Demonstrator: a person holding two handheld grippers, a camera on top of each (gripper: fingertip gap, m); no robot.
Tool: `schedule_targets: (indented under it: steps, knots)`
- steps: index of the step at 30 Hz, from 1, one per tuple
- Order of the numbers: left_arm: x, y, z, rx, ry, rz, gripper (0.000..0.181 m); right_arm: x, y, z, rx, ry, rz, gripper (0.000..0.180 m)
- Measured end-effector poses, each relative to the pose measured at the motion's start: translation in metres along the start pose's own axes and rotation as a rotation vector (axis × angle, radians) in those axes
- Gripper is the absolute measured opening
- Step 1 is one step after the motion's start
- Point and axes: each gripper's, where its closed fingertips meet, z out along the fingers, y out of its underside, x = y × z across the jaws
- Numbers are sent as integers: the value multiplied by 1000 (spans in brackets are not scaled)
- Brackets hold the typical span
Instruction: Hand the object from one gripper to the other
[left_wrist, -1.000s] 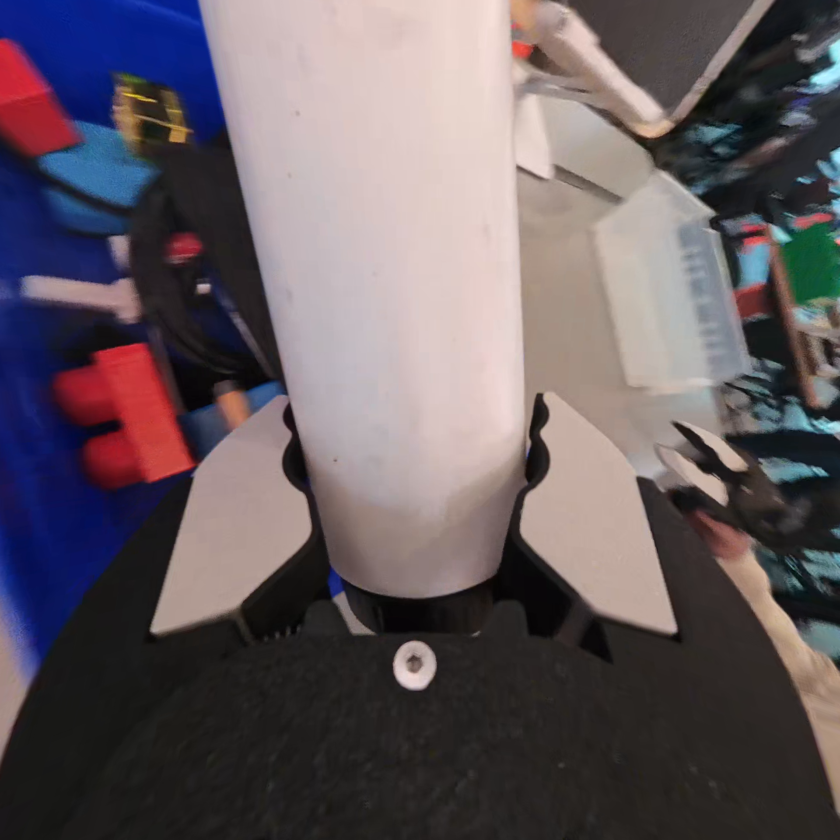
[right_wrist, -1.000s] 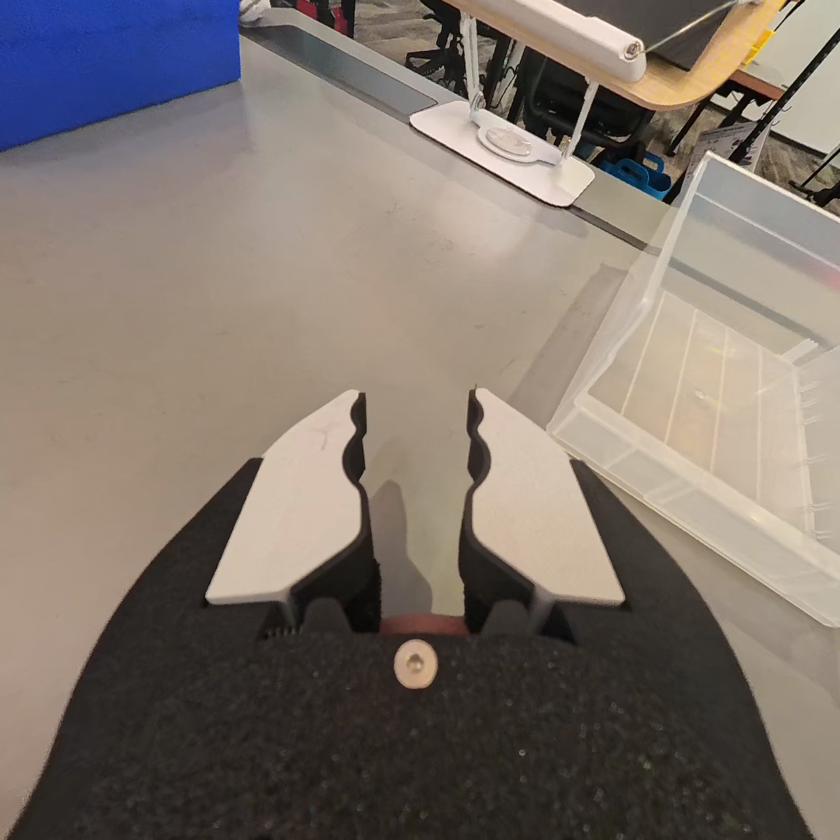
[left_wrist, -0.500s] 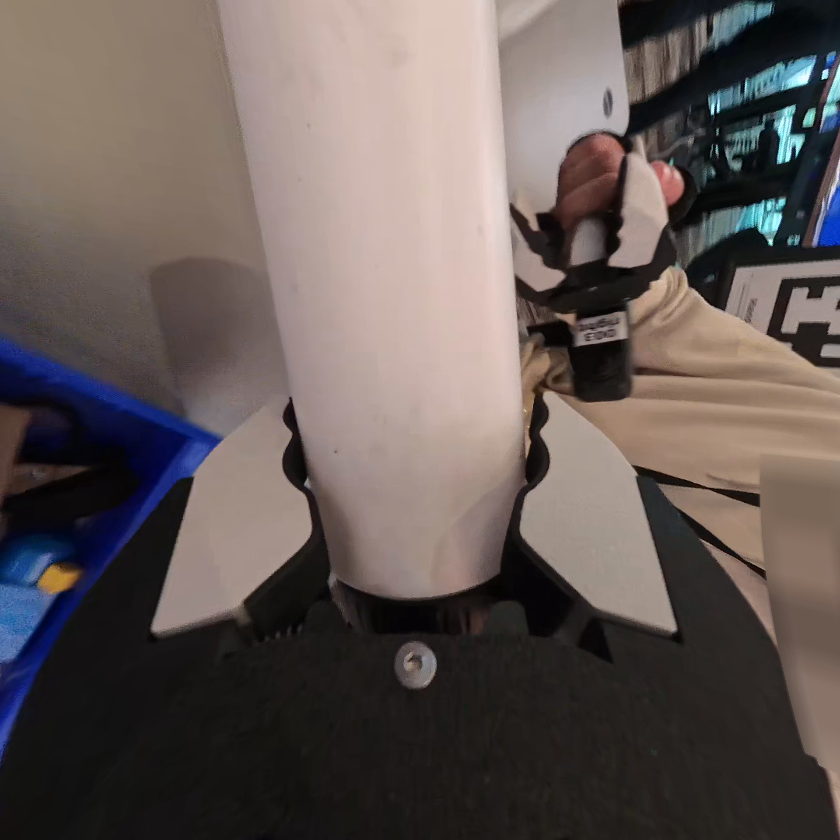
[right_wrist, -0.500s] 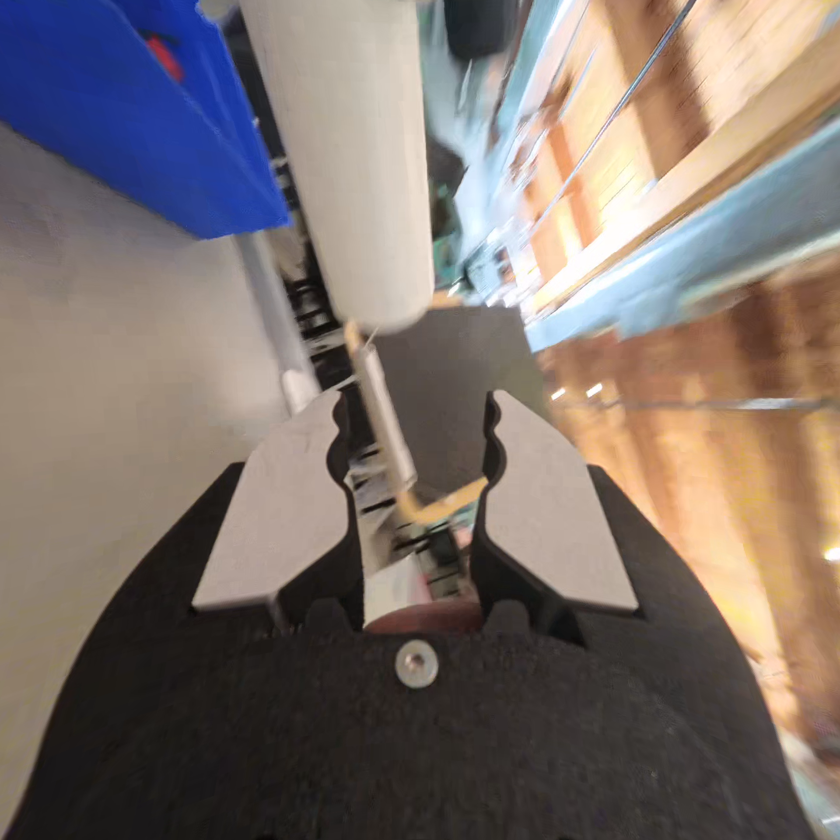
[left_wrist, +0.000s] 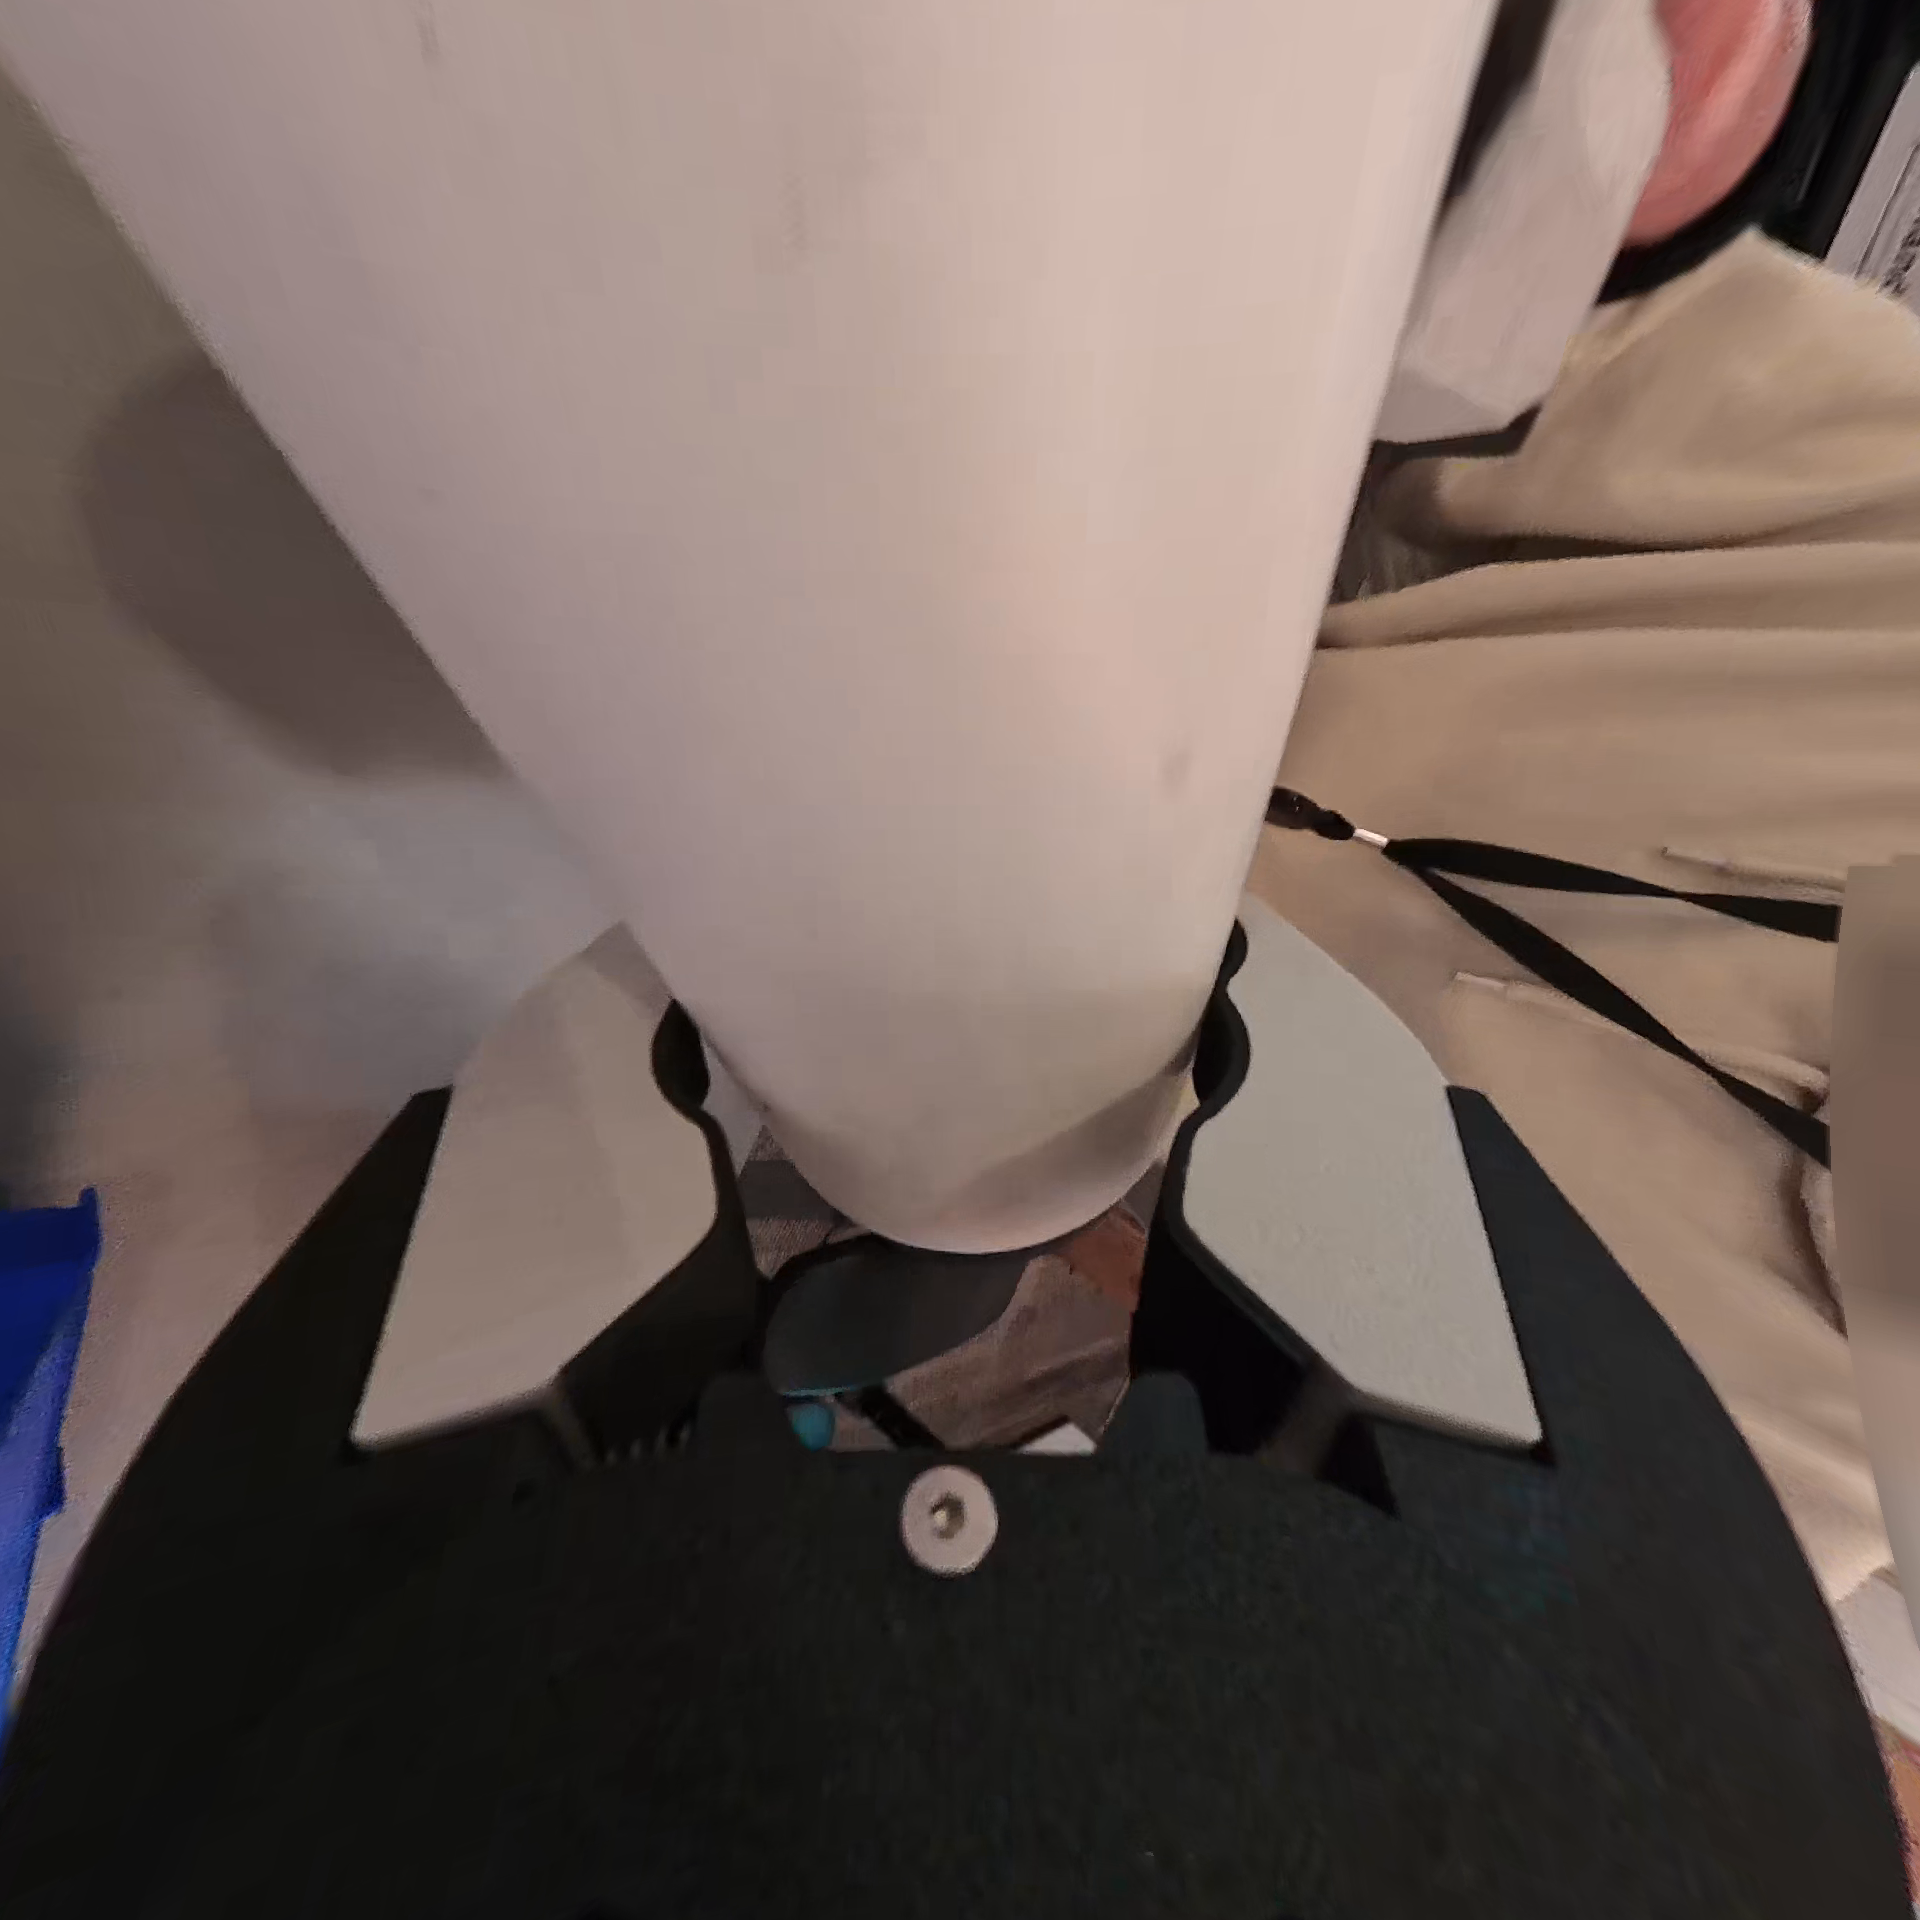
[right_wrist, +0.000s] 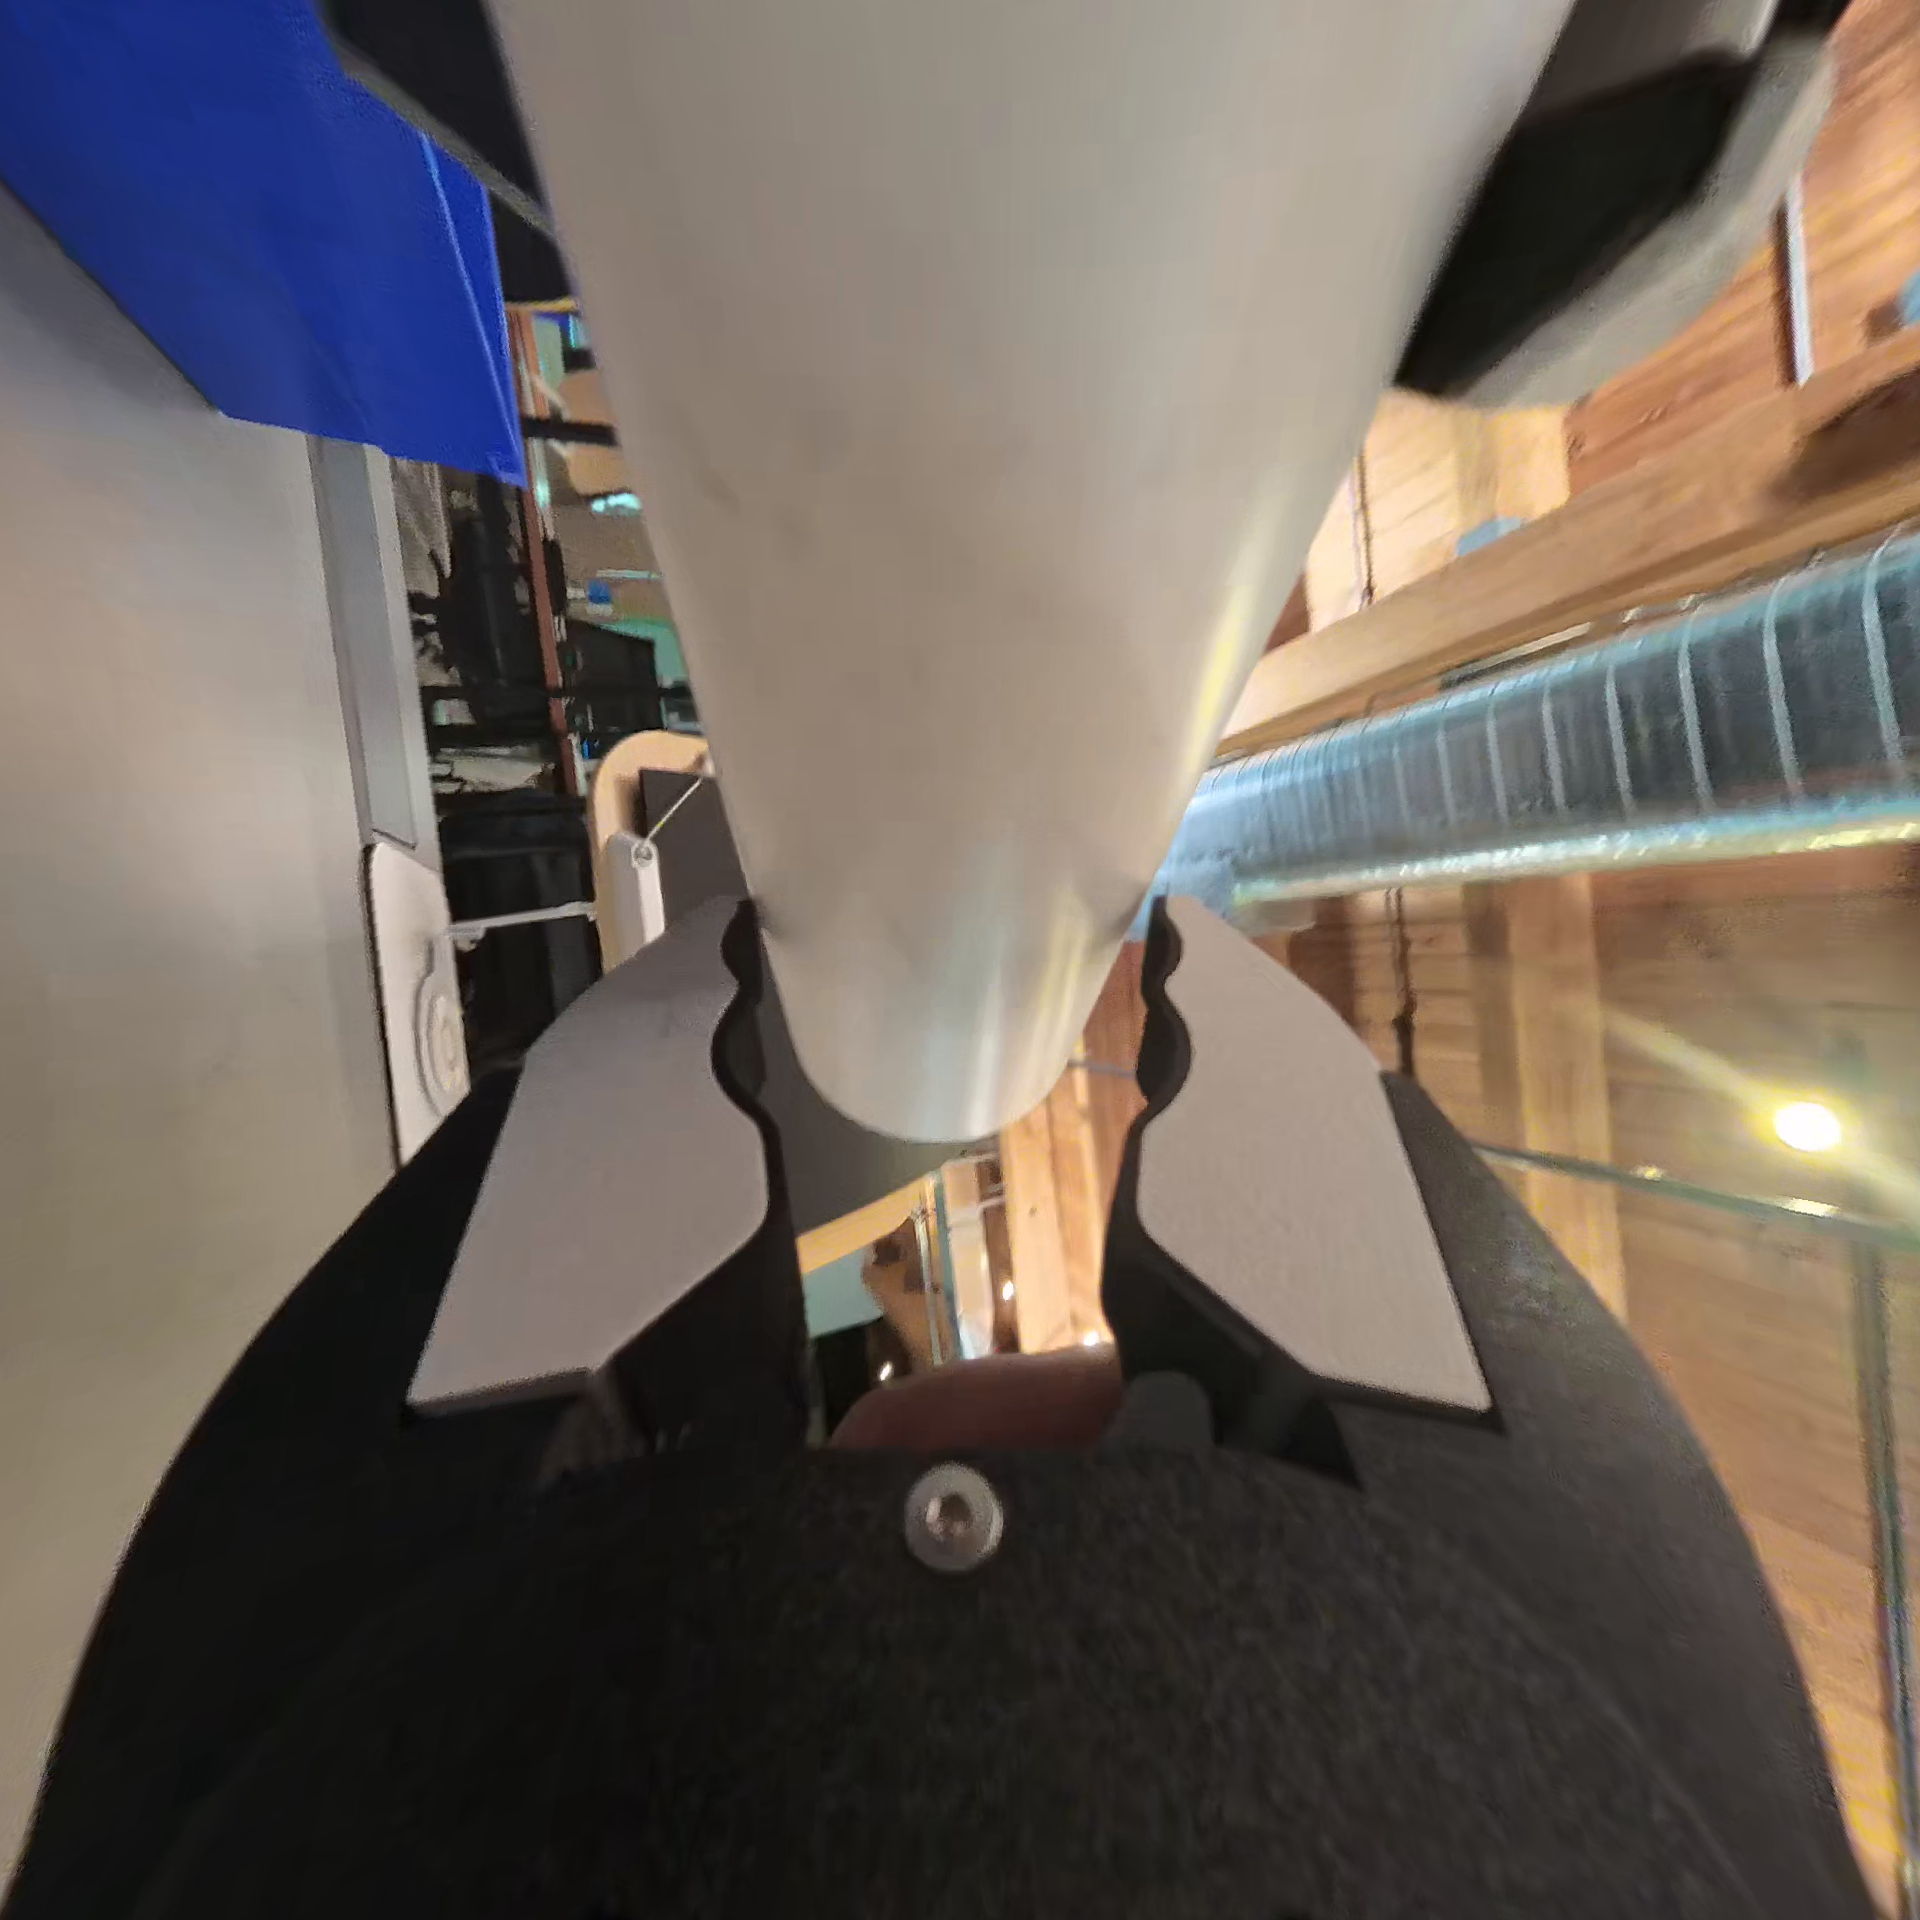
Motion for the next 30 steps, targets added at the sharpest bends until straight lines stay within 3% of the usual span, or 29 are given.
schedule_targets:
  steps: [5,12,19,21,22,25,28,30]
  knots:
    - [-6,16,-2,-152,-55,-36,92,-13,-17,-13,127,-25,-75,78]
    - [-10,31,2,-339,-121,-62,92,-25,-16,-14,114,-60,-61,87]
    - [-10,6,-5,-178,-59,-25,90,-34,-4,-26,54,-162,85,82]
    - [3,-7,-25,-45,42,30,99,-42,0,-29,42,-204,152,82]
    - [10,-18,-43,77,103,72,95,-45,3,-30,32,-224,198,82]
    - [19,-53,-118,626,211,186,93,-54,13,-33,-10,-291,387,81]
    - [-1,-51,-156,1028,66,239,103,-57,18,-31,-45,-370,615,81]
    - [3,-41,-145,1177,27,313,105,-56,19,-28,-67,-405,740,81]
